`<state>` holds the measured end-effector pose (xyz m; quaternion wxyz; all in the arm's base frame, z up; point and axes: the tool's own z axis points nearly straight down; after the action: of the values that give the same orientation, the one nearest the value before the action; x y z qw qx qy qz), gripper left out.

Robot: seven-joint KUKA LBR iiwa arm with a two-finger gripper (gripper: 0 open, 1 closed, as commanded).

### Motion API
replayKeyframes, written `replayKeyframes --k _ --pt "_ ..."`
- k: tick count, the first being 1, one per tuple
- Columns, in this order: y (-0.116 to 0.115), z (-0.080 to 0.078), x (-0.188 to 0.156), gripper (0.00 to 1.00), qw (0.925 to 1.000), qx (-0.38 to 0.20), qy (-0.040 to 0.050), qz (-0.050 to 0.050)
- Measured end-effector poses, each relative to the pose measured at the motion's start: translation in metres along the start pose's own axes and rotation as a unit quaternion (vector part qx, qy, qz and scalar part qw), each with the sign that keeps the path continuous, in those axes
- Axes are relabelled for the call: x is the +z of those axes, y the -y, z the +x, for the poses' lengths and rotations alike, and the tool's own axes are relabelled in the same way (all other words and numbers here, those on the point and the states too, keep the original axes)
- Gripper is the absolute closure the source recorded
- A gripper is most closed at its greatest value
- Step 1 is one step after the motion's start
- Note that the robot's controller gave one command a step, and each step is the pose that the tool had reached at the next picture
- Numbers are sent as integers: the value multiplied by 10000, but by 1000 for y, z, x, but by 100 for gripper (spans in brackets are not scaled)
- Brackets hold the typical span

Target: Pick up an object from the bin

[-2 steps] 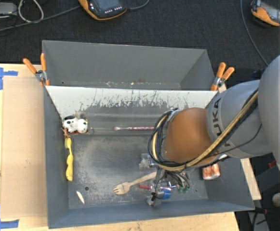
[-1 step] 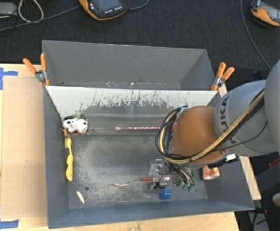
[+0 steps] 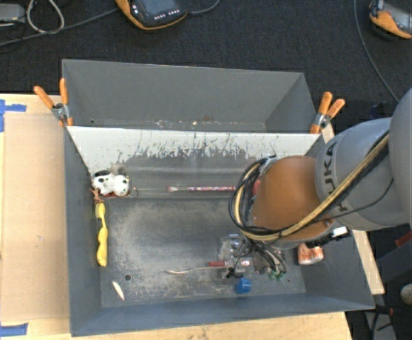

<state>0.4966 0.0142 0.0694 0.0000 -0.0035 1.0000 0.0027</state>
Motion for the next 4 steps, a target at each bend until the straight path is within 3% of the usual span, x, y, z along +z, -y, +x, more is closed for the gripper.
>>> replayKeyframes --k 1,2,3,4 --pt "27 12 0 100 9996 -294 -16 -2" --pt "26 4 0 100 9997 -248 0 -5" --pt "69 20 -60 100 9997 -238 -4 2" --pt "78 20 -7 100 9980 -633 -28 -21"
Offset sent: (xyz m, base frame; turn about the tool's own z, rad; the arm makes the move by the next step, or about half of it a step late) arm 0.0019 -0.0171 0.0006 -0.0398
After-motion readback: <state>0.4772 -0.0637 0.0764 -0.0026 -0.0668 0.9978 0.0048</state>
